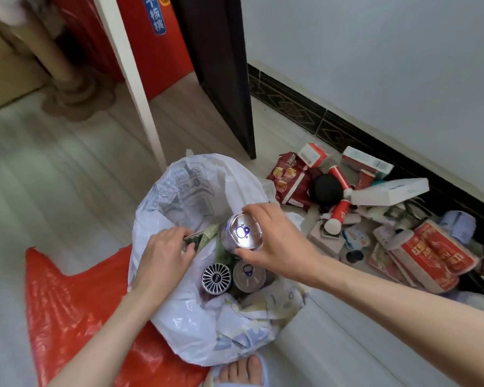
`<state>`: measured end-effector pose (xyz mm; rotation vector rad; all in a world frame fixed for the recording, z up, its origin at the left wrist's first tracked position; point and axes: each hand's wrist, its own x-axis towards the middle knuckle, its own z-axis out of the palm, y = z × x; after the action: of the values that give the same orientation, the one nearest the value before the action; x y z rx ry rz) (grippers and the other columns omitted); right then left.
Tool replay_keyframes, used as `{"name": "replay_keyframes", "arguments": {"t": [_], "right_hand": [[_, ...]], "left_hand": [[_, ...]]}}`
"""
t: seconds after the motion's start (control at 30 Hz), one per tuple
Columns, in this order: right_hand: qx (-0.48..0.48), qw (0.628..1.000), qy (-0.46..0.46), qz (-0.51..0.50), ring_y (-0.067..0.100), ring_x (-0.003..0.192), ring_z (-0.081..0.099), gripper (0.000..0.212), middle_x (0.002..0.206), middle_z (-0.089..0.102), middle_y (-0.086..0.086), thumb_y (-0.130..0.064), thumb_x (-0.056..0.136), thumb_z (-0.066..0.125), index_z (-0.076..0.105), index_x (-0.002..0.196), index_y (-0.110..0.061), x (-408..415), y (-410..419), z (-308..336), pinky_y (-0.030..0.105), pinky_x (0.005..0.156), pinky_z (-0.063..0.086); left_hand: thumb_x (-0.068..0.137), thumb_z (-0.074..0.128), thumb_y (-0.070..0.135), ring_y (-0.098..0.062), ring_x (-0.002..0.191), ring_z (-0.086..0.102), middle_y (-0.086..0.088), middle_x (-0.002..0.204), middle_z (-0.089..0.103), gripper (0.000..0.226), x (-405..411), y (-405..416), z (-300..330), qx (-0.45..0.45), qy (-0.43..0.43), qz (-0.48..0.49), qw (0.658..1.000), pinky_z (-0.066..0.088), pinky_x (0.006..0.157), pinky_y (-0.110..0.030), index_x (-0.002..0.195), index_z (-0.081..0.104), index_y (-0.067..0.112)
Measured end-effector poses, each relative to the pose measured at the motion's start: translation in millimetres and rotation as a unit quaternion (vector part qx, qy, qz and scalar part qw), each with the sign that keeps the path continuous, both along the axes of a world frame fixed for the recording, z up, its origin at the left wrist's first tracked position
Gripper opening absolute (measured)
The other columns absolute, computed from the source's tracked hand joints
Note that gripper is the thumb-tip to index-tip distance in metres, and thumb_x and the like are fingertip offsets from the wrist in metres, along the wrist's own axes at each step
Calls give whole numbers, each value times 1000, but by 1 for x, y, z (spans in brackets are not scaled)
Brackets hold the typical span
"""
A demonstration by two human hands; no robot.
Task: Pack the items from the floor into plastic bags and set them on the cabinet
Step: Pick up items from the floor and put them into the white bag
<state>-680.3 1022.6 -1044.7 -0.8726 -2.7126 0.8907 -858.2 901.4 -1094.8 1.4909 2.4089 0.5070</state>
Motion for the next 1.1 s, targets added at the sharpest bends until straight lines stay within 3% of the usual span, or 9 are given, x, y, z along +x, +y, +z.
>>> {"name": "replay_keyframes", "arguments": {"t": [0.1, 0.17, 0.33, 0.4, 0.67, 0.97, 1.1], "right_hand": [[-6, 1000, 2, -10, 17, 119, 39, 65, 128, 47, 3, -41, 78, 66, 40, 130, -13, -19, 6, -13, 21, 96, 30], [-15, 1000, 8, -20, 19, 117, 41, 65, 125, 48, 4, -42, 76, 68, 41, 128, -13, -34, 10, -21, 23, 95, 32], [-38, 991, 76, -108, 15, 106, 47, 62, 114, 54, 1, -47, 72, 66, 47, 121, -14, -52, 11, -29, 19, 84, 32], [-40, 991, 86, -90, 15, 101, 48, 56, 108, 54, -1, -42, 74, 68, 48, 117, -13, -57, 11, -28, 19, 80, 32], [33, 997, -74, -5, 29, 114, 42, 61, 124, 48, 16, -30, 78, 67, 42, 128, -5, -70, 41, -49, 30, 90, 34], [-15, 994, -78, -69, 29, 115, 44, 59, 127, 47, 16, -28, 78, 68, 43, 126, -4, -85, 55, -62, 32, 92, 38], [19, 990, -137, -13, 30, 114, 43, 55, 125, 47, 16, -28, 82, 64, 42, 126, -5, -83, 47, -69, 35, 90, 39]], "left_hand": [[72, 70, 7, -32, 66, 58, -9, 66, 61, 11, -5, -2, -16, -19, 23, 0, 1000, 43, 73, -39, 82, 64, 7], [71, 72, 11, -30, 67, 59, -7, 66, 62, 13, -8, -3, -28, -30, 31, 9, 999, 33, 79, -32, 83, 65, 10], [72, 60, 27, -26, 71, 60, -4, 69, 64, 17, -9, 0, -41, -24, 38, 21, 999, 26, 77, -28, 83, 65, 15], [74, 61, 25, -27, 73, 60, -6, 70, 64, 15, -9, -1, -44, -29, 43, 20, 998, 24, 78, -29, 83, 66, 14], [86, 56, 33, -23, 85, 58, -3, 76, 69, 22, -8, 3, -44, -16, 52, 54, 997, 21, 82, -29, 86, 70, 17], [91, 53, 22, -21, 95, 47, -3, 82, 67, 19, -14, 26, -40, -7, 76, 27, 997, 19, 82, -30, 89, 71, 19], [90, 55, 22, -25, 93, 48, -3, 83, 68, 20, -16, 29, -41, -18, 96, 25, 995, 20, 80, -32, 87, 73, 16]]}}
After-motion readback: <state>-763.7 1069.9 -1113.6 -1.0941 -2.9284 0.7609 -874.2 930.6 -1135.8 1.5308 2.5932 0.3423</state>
